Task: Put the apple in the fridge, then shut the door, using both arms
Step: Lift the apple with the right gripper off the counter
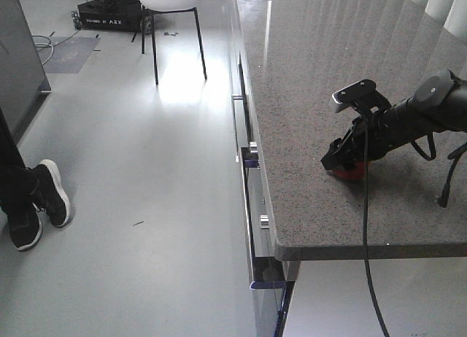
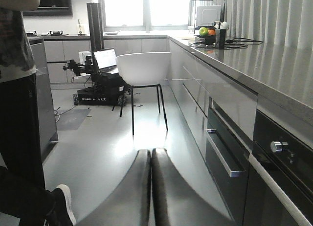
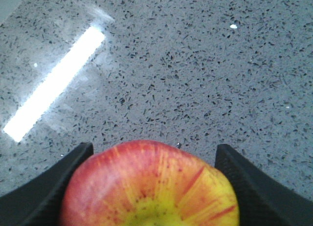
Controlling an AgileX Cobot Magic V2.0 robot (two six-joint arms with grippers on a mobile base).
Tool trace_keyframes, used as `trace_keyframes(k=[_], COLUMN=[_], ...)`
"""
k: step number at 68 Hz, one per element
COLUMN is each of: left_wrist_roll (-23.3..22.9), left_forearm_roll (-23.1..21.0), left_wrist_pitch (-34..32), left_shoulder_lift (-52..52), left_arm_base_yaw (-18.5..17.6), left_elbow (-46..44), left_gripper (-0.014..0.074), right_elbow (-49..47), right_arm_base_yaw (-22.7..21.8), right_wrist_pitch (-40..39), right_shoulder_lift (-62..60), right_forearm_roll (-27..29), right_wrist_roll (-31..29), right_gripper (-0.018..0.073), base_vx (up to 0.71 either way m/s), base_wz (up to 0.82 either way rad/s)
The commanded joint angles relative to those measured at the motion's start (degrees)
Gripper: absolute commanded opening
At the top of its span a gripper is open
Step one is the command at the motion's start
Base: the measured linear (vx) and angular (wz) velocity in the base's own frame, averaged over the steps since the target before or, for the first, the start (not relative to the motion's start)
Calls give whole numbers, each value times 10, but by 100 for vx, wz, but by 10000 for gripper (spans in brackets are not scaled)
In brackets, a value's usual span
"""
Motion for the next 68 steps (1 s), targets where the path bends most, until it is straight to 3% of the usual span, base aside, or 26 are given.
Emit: trace_keyframes(k=[1, 12, 20, 34, 43, 56, 68], left_wrist_roll=[0, 0, 0, 0, 0, 0, 0], left_forearm_roll=[0, 0, 0, 0, 0, 0, 0], left_wrist_pitch=[-40, -40, -40, -40, -40, -40, -40], left_shoulder_lift=[-9, -9, -9, -9, -9, -9, -9], left_arm_base_yaw=[-2, -2, -2, -2, -2, -2, -2], left_elbow=[7, 7, 7, 7, 7, 7, 7], left_gripper=[-6, -6, -6, -6, -6, -6, -6], right_elbow=[-17, -17, -17, -16, 7, 103, 186], right_arm_base_yaw=[-1, -1, -1, 0, 0, 0, 0], right_wrist_pitch=[-12, -14, 31, 150, 201, 192, 204], right_shoulder_lift=[-38, -59, -89, -150, -198, -308, -418], right_forearm_roll=[12, 14, 13, 23, 78, 172, 211], right_wrist_roll=[-5, -7, -3, 98, 111, 77, 75], right_gripper=[312, 248, 215, 207, 207, 207, 207], base_vx=[0, 0, 0, 0, 0, 0, 0], base_wz=[0, 0, 0, 0, 0, 0, 0])
